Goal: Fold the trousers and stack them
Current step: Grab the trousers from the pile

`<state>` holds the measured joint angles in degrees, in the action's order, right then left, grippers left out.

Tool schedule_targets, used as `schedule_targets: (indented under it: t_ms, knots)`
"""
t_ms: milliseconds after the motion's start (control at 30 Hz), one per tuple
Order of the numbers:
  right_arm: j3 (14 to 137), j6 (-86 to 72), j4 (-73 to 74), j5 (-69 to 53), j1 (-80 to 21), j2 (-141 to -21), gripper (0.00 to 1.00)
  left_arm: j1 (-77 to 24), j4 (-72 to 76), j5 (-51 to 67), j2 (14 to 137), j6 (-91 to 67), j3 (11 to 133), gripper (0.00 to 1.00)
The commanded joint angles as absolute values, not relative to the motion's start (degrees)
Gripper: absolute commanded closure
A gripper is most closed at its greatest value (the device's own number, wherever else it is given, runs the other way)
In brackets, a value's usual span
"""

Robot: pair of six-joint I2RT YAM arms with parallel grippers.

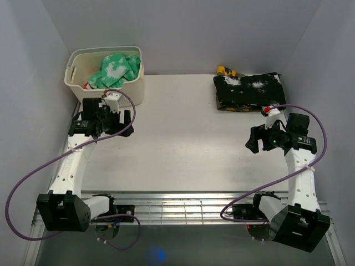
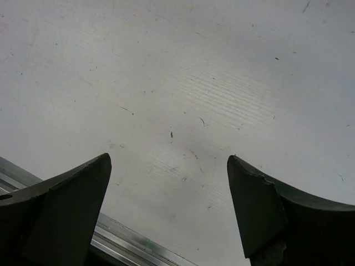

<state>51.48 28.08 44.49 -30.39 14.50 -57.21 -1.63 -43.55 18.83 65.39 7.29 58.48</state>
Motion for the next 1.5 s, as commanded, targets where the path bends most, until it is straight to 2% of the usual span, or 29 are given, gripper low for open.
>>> schedule_targets:
  t_ms: [0, 267, 467, 767, 1000, 1233, 1300, 1333, 1400, 1433, 1467]
  knots:
    - [51.9, 24.9, 40.9, -32.6, 14.5, -55.5, 0.1, -1.5, -43.6, 17.6, 69.0, 2.7, 70.6, 0.02]
    - [54.1, 27.2, 38.8, -34.4, 14.3, -55.2, 0.1, -1.5, -40.3, 8.7, 81.7, -6.1, 100.4, 0.02]
    - [60.5, 29.7, 46.0, -31.0, 14.3, -62.3, 0.1, -0.4, -42.6, 4.6, 97.1, -6.0, 116.2, 0.02]
    - [60.2, 23.6, 42.8, -27.4, 14.3, -66.1, 0.1, 6.9, -38.7, 5.3, 114.8, -7.7, 125.9, 0.02]
    - [60.8, 24.1, 44.7, -32.9, 14.3, -69.2, 0.1, 7.2, -32.4, 3.4, 129.5, -3.3, 133.0, 0.02]
    - [62.5, 24.0, 46.4, -32.5, 14.2, -71.5, 0.1, 7.2, -25.1, 4.9, 138.0, -5.2, 135.0, 0.03]
    - [62.9, 24.2, 46.7, -31.8, 14.2, -71.5, 0.1, 7.2, -22.4, 6.9, 139.0, -6.5, 135.5, 0.09]
    - [63.1, 24.3, 46.9, -31.7, 14.2, -71.1, 0.1, 7.2, -21.6, 7.9, 139.2, -6.8, 135.7, 0.24]
    - [63.4, 24.5, 46.9, -31.0, 14.2, -70.4, 0.1, 7.2, -18.6, 10.2, 138.8, -8.1, 135.9, 0.43]
    - [63.3, 24.5, 46.8, -30.9, 14.2, -70.1, 0.1, 7.2, -17.2, 11.0, 138.3, -8.3, 135.6, 0.58]
    - [63.2, 24.6, 46.8, -31.0, 14.2, -69.9, 0.1, 7.2, -14.4, 11.5, 136.9, -8.4, 135.4, 0.66]
